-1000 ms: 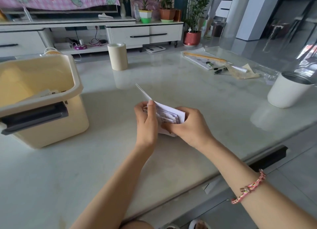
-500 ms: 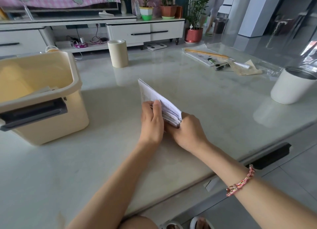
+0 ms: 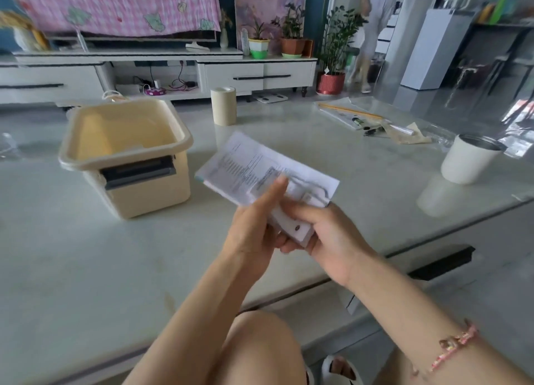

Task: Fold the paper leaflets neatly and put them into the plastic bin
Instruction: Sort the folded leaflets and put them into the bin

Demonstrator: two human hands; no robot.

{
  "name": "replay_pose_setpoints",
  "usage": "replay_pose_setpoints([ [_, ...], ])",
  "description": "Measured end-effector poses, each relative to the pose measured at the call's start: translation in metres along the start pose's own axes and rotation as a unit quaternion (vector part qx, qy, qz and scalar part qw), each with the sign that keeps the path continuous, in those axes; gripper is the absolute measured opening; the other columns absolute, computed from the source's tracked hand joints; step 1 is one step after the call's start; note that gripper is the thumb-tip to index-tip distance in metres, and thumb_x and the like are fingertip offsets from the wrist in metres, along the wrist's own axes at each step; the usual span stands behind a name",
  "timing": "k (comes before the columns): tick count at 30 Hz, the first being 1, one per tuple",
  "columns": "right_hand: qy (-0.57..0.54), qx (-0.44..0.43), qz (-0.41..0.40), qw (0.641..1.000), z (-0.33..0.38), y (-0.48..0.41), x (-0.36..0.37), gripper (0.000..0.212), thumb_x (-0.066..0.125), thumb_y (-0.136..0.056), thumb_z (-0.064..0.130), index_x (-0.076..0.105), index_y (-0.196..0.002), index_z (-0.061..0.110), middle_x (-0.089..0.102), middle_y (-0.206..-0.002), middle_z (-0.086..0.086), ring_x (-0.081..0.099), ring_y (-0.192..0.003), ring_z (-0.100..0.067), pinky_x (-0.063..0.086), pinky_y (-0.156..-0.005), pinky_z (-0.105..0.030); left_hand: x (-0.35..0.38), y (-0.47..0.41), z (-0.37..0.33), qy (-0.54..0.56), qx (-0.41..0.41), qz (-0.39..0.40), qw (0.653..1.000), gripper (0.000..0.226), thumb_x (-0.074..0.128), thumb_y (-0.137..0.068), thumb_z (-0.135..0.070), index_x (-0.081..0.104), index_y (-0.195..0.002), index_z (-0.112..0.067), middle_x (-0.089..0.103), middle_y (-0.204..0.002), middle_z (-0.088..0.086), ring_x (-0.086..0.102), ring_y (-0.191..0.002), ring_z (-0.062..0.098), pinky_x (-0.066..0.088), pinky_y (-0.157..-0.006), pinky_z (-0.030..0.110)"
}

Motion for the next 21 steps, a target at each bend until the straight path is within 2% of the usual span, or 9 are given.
replay_pose_setpoints([
  [2, 0.029, -0.003, 0.003, 1.000, -0.008, 0.008, 0.016, 0.015, 0.058, -0.088, 0.015, 0.069, -0.094, 0.007, 0.066, -0.068, -0.011, 0.059, -0.048, -0.021, 0.045, -0.042, -0.024, -0.020, 0.018, -0.002, 0.013, -0.008, -0.070, 0.997, 0.026, 0.059, -0.087, -0.032, 0.059, -0.097, -0.008, 0.049, -0.083, 0.019, 0.039, -0.058, 0.022, 0.022, -0.050, 0.028],
  [4, 0.077, -0.019, 0.007, 0.997, -0.010, 0.011, 0.025, 0.018, 0.059, -0.090, 0.022, 0.070, -0.089, 0.008, 0.065, -0.065, -0.013, 0.058, -0.046, -0.026, 0.047, -0.044, -0.027, -0.029, 0.030, -0.009, 0.006, 0.007, -0.089, 0.996, 0.023, 0.054, -0.091, -0.029, 0.060, -0.091, -0.006, 0.053, -0.074, 0.018, 0.042, -0.055, 0.023, 0.024, -0.048, 0.027],
  [7, 0.133, -0.054, 0.026, 0.989, -0.005, 0.018, 0.054, 0.024, 0.057, -0.092, 0.027, 0.068, -0.083, 0.008, 0.064, -0.061, -0.013, 0.058, -0.042, -0.030, 0.049, -0.043, -0.028, -0.056, 0.054, -0.045, -0.077, 0.127, -0.147, 0.978, 0.022, 0.053, -0.093, -0.020, 0.060, -0.076, -0.008, 0.056, -0.057, 0.005, 0.047, -0.048, 0.017, 0.036, -0.043, 0.024],
  [10, 0.178, -0.078, 0.012, 0.981, -0.005, 0.018, 0.071, 0.021, 0.054, -0.094, 0.022, 0.065, -0.085, 0.007, 0.061, -0.057, -0.008, 0.057, -0.040, -0.031, 0.050, -0.041, -0.031, -0.071, 0.072, -0.072, -0.151, 0.214, -0.187, 0.947, 0.029, 0.053, -0.094, -0.012, 0.054, -0.065, -0.010, 0.053, -0.048, -0.002, 0.046, -0.042, 0.011, 0.038, -0.040, 0.024],
  [12, 0.206, -0.087, 0.013, 0.975, -0.009, 0.018, 0.084, 0.018, 0.053, -0.095, 0.021, 0.064, -0.091, 0.007, 0.062, -0.060, -0.007, 0.058, -0.041, -0.032, 0.051, -0.041, -0.033, -0.083, 0.076, -0.076, -0.155, 0.216, -0.191, 0.945, 0.024, 0.055, -0.093, -0.013, 0.055, -0.069, -0.010, 0.054, -0.049, -0.004, 0.048, -0.044, 0.009, 0.039, -0.041, 0.023],
  [14, 0.203, -0.086, 0.033, 0.975, -0.012, 0.018, 0.094, 0.017, 0.053, -0.095, 0.021, 0.063, -0.098, 0.008, 0.064, -0.067, -0.010, 0.060, -0.046, -0.033, 0.053, -0.043, -0.034, -0.094, 0.073, -0.075, -0.132, 0.190, -0.170, 0.958, 0.016, 0.060, -0.088, -0.022, 0.058, -0.078, -0.009, 0.058, -0.058, -0.001, 0.051, -0.051, 0.012, 0.042, -0.045, 0.024],
  [17, 0.205, -0.060, 0.046, 0.976, -0.010, 0.011, 0.101, 0.019, 0.055, -0.093, 0.025, 0.063, -0.105, 0.013, 0.066, -0.080, -0.016, 0.066, -0.060, -0.027, 0.054, -0.049, -0.033, -0.108, 0.066, -0.081, -0.041, 0.145, -0.116, 0.982, 0.011, 0.060, -0.089, -0.015, 0.061, -0.098, -0.010, 0.068, -0.081, 0.003, 0.064, -0.074, 0.015, 0.054, -0.063, 0.026],
  [21, 0.213, -0.058, 0.042, 0.974, 0.000, -0.003, 0.111, 0.010, 0.061, -0.089, 0.014, 0.064, -0.098, 0.012, 0.067, -0.071, -0.008, 0.064, -0.055, -0.019, 0.052, -0.045, -0.029, -0.124, 0.063, -0.095, -0.045, 0.101, -0.096, 0.989, 0.014, 0.054, -0.090, -0.016, 0.063, -0.100, -0.013, 0.070, -0.089, 0.004, 0.066, -0.083, 0.016, 0.054, -0.073, 0.030],
])
Point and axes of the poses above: each hand's wrist, its own y-axis away from the middle knuckle, its own x-axis out of the palm, z = x × y, the point moved 10 cm from there along -y, towards the middle knuckle
